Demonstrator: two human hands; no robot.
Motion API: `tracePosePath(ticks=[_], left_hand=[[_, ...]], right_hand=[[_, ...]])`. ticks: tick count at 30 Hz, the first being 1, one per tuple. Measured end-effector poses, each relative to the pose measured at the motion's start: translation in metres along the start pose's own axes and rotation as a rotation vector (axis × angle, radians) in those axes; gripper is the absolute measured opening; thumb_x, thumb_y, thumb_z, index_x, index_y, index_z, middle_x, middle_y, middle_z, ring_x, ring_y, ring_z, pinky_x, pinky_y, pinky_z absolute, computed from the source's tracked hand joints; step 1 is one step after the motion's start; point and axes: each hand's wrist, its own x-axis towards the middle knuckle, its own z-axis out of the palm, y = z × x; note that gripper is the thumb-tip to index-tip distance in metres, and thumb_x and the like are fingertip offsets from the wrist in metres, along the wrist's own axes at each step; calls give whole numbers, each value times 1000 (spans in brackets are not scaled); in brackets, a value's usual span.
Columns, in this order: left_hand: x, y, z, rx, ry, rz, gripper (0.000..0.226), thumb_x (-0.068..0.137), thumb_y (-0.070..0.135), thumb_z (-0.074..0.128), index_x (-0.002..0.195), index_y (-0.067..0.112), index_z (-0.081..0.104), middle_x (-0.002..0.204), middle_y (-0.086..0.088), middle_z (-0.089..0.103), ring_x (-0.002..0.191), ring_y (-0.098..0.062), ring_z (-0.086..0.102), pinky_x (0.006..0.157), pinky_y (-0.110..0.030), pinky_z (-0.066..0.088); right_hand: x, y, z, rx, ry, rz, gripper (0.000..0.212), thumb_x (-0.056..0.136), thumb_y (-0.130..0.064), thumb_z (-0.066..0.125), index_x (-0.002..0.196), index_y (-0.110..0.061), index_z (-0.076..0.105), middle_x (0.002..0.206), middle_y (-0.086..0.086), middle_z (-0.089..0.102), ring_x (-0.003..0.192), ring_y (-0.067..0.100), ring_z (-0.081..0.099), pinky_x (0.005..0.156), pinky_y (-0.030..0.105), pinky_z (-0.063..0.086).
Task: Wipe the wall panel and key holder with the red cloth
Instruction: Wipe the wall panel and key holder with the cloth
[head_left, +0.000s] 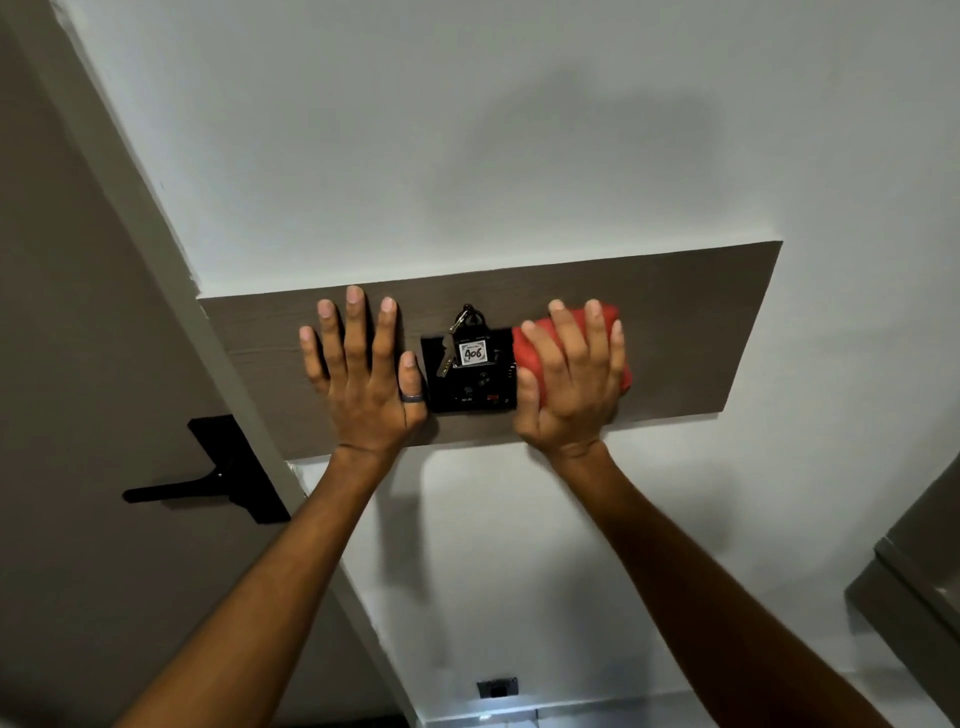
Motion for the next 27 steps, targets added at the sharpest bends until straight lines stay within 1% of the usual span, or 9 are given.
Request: tracePosePath(ticks=[2,3,6,10,12,17,23,25,27], left_hand=[[0,0,0,-12,0,2,56,102,32,37,156,15,37,157,-19,39,149,-41,27,127,-50,10],[-1,0,0,-25,-5,6,56,103,32,36,157,16,36,158,-19,39,149,-40,26,128,-49,9],[-5,-4,1,-37,-10,-6,57,104,33,34,159,19,31,162,-16,34,156,-33,17,129,-49,8],[-7,-2,2,-6,-21,-2,57,104,34,34,159,19,32,163,-14,31,157,-29,13,128,-51,11],[-5,-3,2,8,-21,8,58,104,34,34,159,19,31,163,-14,32,157,-29,13,128,-51,11],[-2,-6,1,-12,-15,11,58,104,35,32,160,20,28,163,-13,30,158,-28,10,129,-49,8],[-6,-6,0,-10,-16,28,59,103,34,33,160,19,27,162,-15,30,158,-27,8,128,-50,8],[-3,-5,1,0,-6,40,60,102,34,34,160,19,27,162,-15,31,158,-28,8,128,-50,9],[-4,-6,2,-11,-8,34,59,103,34,34,160,18,28,161,-15,32,158,-28,9,128,-50,10]], right_hand=[[7,-29,11,11,47,183,44,107,-42,38,139,-25,64,151,6,59,153,33,41,131,48,21],[7,-38,15,30,45,194,45,108,-42,37,141,-26,63,154,3,57,155,32,38,132,49,20],[-6,-24,14,41,-5,11,46,109,-42,35,146,-26,58,156,3,53,157,31,34,132,52,20],[-42,6,-5,-33,-46,-175,41,109,-38,37,140,-23,60,147,9,60,142,39,49,127,53,28],[-36,8,-6,-7,-54,-178,39,108,-37,39,136,-23,63,143,10,64,140,40,51,126,53,29],[17,-20,14,27,7,-12,38,105,-40,50,139,-28,63,154,3,57,155,32,39,131,52,24],[-45,13,-9,-9,-61,-206,38,108,-38,42,140,-24,57,148,9,60,142,39,47,125,53,29],[-43,9,-6,11,-72,-125,39,108,-37,43,143,-25,55,153,8,55,151,36,41,129,51,26],[-32,-17,3,47,-36,104,41,109,-39,40,145,-26,55,156,8,50,158,32,32,132,51,21]])
